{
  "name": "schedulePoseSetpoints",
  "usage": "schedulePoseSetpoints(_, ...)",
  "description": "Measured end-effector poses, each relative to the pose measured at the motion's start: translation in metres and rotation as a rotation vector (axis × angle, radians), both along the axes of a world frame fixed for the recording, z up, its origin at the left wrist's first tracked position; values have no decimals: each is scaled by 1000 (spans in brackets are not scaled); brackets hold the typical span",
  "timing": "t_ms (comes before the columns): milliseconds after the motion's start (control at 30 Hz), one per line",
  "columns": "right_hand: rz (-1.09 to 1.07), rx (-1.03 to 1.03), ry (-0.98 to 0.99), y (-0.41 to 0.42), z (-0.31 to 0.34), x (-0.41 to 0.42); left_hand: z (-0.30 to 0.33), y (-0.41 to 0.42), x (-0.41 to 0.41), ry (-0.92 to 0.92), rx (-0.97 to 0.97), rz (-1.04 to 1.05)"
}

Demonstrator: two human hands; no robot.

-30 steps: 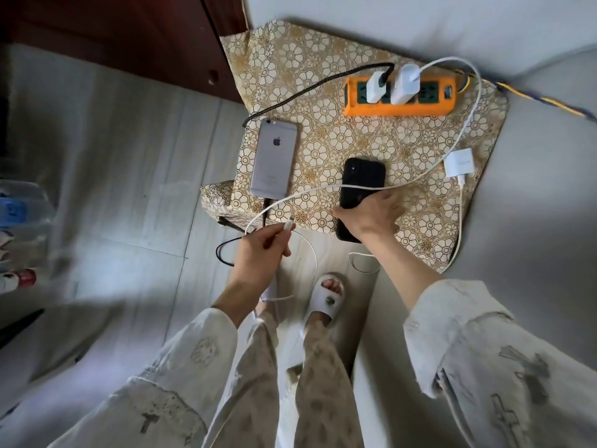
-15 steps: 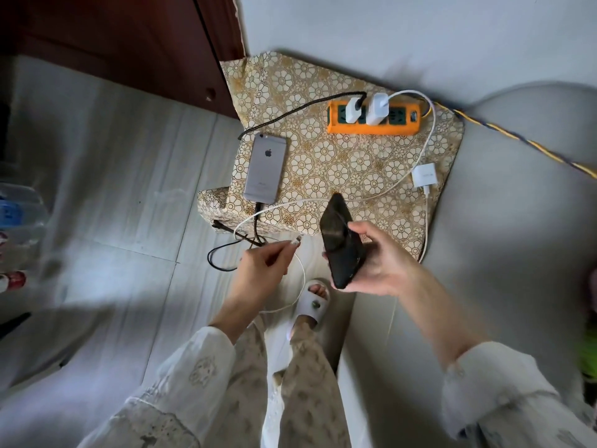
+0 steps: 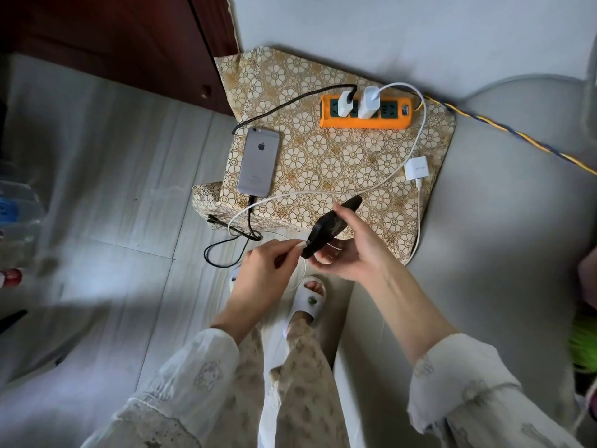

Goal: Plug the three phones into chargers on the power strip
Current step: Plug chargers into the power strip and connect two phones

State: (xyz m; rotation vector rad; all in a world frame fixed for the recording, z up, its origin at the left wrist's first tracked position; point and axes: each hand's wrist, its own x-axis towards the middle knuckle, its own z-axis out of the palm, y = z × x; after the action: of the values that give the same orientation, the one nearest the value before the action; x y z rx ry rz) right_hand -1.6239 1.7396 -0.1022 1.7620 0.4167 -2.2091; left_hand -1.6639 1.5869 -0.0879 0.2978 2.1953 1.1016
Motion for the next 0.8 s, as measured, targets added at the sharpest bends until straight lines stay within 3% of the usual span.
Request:
schedulePoseSetpoints(467,101,235,-32,-13,4,-3,2,4,10,329,-245,-164)
schedulePoseSetpoints(800,162,278,-73,-24,3,-1,-7,0,24,303,-231,-98)
